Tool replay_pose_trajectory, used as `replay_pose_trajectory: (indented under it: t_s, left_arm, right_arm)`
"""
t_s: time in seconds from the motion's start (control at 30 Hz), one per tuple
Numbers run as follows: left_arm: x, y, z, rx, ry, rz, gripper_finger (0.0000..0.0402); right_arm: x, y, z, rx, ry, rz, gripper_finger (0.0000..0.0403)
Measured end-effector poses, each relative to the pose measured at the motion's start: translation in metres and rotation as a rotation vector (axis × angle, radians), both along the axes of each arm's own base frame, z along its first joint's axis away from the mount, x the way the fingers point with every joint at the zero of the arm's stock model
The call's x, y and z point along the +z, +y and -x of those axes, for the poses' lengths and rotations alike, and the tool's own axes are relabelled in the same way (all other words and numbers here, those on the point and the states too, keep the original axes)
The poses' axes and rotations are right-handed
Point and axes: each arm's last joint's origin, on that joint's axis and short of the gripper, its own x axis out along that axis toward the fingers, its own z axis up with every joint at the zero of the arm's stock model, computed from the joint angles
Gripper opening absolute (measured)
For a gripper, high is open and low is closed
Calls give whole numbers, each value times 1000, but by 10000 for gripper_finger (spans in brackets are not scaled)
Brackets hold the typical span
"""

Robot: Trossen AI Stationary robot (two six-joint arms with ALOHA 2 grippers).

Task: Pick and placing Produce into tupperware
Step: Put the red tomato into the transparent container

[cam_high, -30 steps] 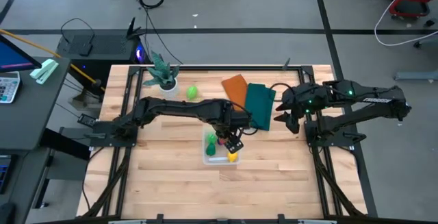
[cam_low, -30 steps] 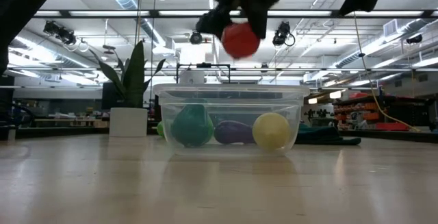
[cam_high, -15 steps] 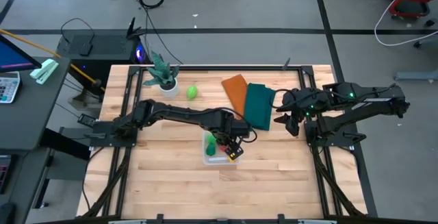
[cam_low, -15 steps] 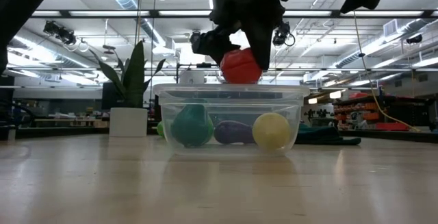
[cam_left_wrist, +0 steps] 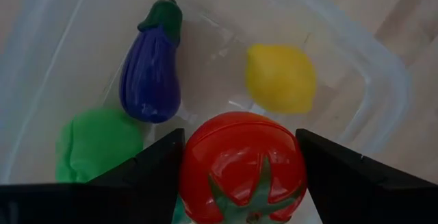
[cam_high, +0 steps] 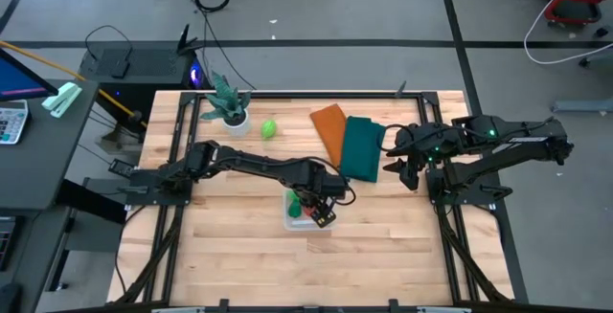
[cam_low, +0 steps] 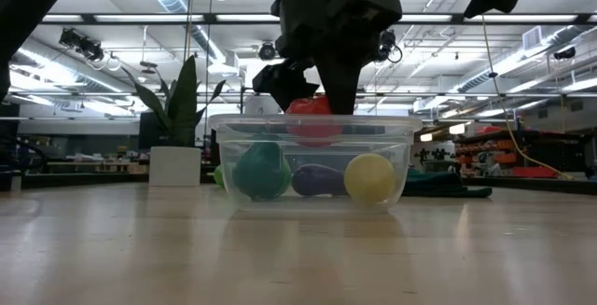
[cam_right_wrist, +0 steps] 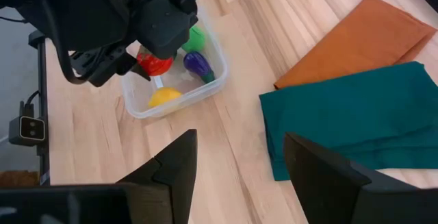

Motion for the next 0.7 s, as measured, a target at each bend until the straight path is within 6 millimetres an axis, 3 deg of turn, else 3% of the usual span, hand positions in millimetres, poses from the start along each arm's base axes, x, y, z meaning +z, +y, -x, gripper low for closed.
replay_pose_trajectory:
  t_s: [0.4,0.7]
  left_arm:
    - [-1,0,-2,-28,-18,-9,267]
    - [-34,-2,-8,-48,63,3,271]
  right_arm:
    - [0,0,0,0,0,0,178]
    - [0,0,-1,-2,-7,-1,178]
